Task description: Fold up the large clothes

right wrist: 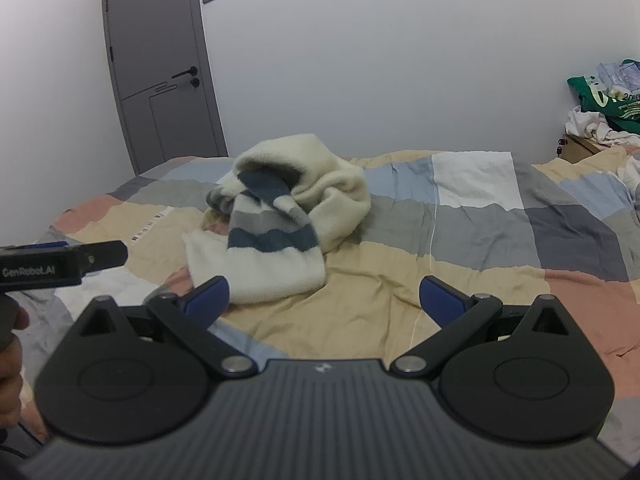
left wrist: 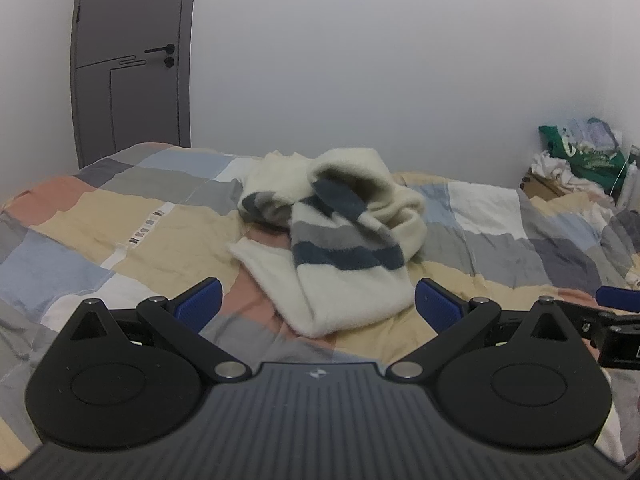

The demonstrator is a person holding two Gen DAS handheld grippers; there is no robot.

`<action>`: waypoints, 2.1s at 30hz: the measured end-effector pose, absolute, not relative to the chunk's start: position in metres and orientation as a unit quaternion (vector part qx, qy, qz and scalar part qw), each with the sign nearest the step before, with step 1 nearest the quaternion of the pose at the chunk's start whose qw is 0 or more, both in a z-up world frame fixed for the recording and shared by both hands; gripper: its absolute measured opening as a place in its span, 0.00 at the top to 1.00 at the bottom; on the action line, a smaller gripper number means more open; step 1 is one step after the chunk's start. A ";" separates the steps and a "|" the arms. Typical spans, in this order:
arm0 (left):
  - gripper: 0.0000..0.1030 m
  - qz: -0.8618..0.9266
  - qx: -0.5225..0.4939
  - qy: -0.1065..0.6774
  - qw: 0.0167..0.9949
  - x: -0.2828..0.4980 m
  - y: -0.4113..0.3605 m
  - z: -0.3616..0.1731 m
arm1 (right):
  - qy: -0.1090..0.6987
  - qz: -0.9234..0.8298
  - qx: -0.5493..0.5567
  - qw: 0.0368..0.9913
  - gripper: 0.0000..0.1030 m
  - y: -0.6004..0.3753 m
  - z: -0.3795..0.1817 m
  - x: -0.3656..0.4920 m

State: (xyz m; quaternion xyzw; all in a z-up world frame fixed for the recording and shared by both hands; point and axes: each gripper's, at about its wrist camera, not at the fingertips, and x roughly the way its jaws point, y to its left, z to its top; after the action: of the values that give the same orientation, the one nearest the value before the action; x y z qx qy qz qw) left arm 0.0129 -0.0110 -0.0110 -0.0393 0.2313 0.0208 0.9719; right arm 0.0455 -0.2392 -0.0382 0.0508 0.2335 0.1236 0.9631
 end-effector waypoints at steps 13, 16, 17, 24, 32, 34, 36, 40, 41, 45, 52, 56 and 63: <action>0.00 0.030 -0.053 0.198 0.978 0.019 -0.007 -0.001 | 0.237 0.120 0.039 0.963 0.00 -0.231 -0.037 0.052; 0.00 0.030 -0.060 0.195 0.979 0.026 -0.005 0.001 | 0.235 0.129 0.038 0.963 0.00 -0.228 -0.035 0.058; 0.00 0.024 -0.061 0.197 0.978 0.029 -0.004 0.002 | 0.234 0.132 0.039 0.962 0.00 -0.228 -0.033 0.060; 0.00 0.031 -0.068 0.199 0.977 0.055 0.007 0.024 | 0.234 0.138 0.055 0.961 0.00 -0.229 -0.017 0.085; 0.00 0.031 -0.075 0.249 0.965 0.121 0.026 0.014 | 0.242 0.143 0.096 0.955 0.03 -0.229 -0.005 0.146; 0.01 0.028 -0.079 0.261 0.962 0.137 0.029 0.003 | 0.254 0.150 0.107 0.949 0.03 -0.226 -0.010 0.168; 0.01 0.025 -0.078 0.271 0.959 0.152 0.029 -0.009 | 0.264 0.153 0.109 0.946 0.04 -0.223 -0.019 0.189; 0.01 0.005 -0.074 0.285 0.956 0.179 0.023 -0.042 | 0.283 0.153 0.112 0.940 0.07 -0.222 -0.041 0.231; 0.02 -0.002 -0.075 0.295 0.953 0.186 0.021 -0.052 | 0.288 0.150 0.115 0.939 0.08 -0.223 -0.049 0.243; 0.15 -0.035 -0.091 0.319 0.943 0.214 0.013 -0.094 | 0.306 0.147 0.130 0.932 0.24 -0.229 -0.079 0.285; 0.34 -0.131 -0.079 0.311 0.938 0.237 -0.017 -0.135 | 0.320 0.160 0.150 0.922 0.26 -0.227 -0.125 0.344; 0.35 -0.146 -0.071 0.306 0.938 0.248 -0.034 -0.149 | 0.338 0.187 0.155 0.909 0.26 -0.220 -0.141 0.362; 0.35 -0.128 -0.045 0.289 0.948 0.251 -0.054 -0.158 | 0.378 0.179 0.163 0.894 0.80 -0.225 -0.146 0.386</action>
State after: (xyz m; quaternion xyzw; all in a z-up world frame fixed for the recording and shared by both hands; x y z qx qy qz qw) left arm 0.2511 -0.0538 -0.1578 -0.0447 0.2888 -0.1282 0.9477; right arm 0.3859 -0.2254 -0.1464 0.1626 0.3781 0.1792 0.8936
